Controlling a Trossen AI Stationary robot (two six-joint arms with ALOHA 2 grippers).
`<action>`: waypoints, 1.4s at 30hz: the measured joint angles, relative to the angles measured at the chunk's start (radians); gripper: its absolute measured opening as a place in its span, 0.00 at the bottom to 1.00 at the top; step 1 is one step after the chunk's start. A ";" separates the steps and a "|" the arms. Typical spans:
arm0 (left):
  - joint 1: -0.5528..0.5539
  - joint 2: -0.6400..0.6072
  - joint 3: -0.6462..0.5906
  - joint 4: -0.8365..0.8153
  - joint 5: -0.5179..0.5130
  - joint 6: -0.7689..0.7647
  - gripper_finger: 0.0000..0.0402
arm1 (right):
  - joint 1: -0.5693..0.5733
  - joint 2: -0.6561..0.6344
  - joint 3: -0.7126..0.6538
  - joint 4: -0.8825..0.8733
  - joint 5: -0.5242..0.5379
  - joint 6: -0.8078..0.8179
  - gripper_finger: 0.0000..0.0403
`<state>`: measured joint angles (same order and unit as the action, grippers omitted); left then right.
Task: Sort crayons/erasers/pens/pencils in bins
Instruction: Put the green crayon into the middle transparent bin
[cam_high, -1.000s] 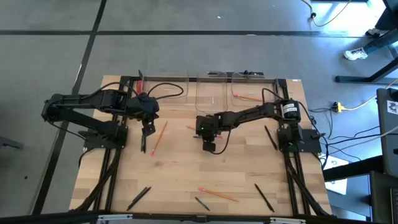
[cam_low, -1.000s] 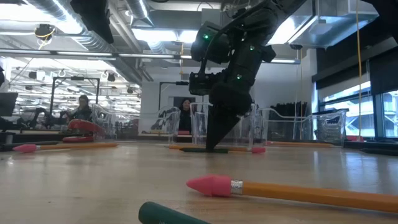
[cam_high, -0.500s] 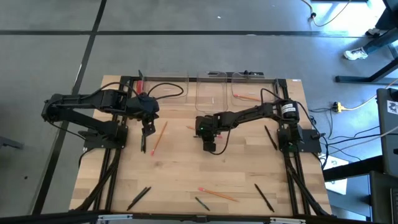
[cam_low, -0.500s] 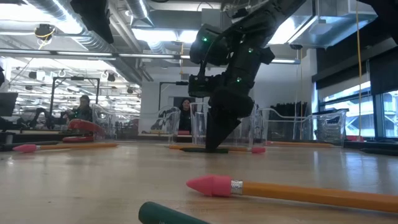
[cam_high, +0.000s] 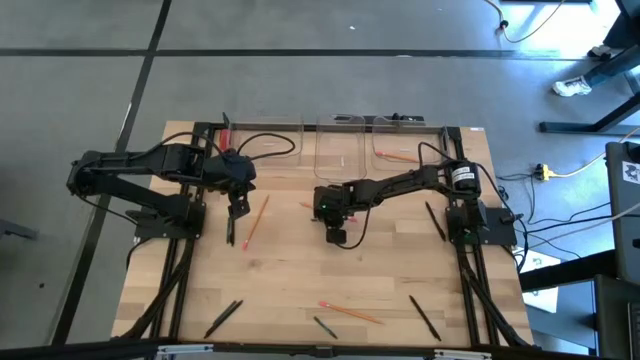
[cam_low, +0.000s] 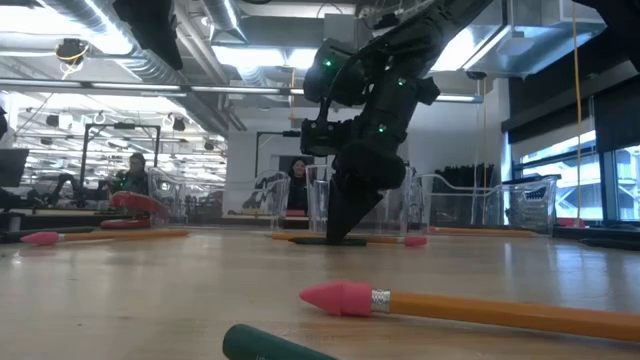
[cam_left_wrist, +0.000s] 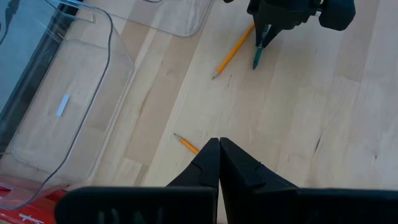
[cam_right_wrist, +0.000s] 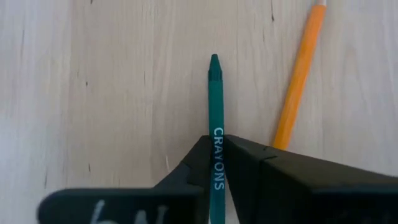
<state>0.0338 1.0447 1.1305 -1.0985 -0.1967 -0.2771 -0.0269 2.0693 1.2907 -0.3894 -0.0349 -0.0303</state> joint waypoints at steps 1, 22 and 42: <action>0.000 0.000 0.000 0.000 0.000 0.000 0.00 | 0.000 0.000 0.000 0.003 0.000 0.000 0.07; 0.000 0.000 0.000 0.000 0.000 0.000 0.00 | -0.001 -0.013 -0.002 0.037 -0.003 0.030 0.08; 0.000 0.000 0.000 0.000 0.000 0.001 0.00 | -0.004 -0.018 0.085 -0.048 -0.004 0.108 0.08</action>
<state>0.0338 1.0443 1.1305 -1.0988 -0.1967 -0.2764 -0.0307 2.0518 1.3753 -0.4375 -0.0391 0.0780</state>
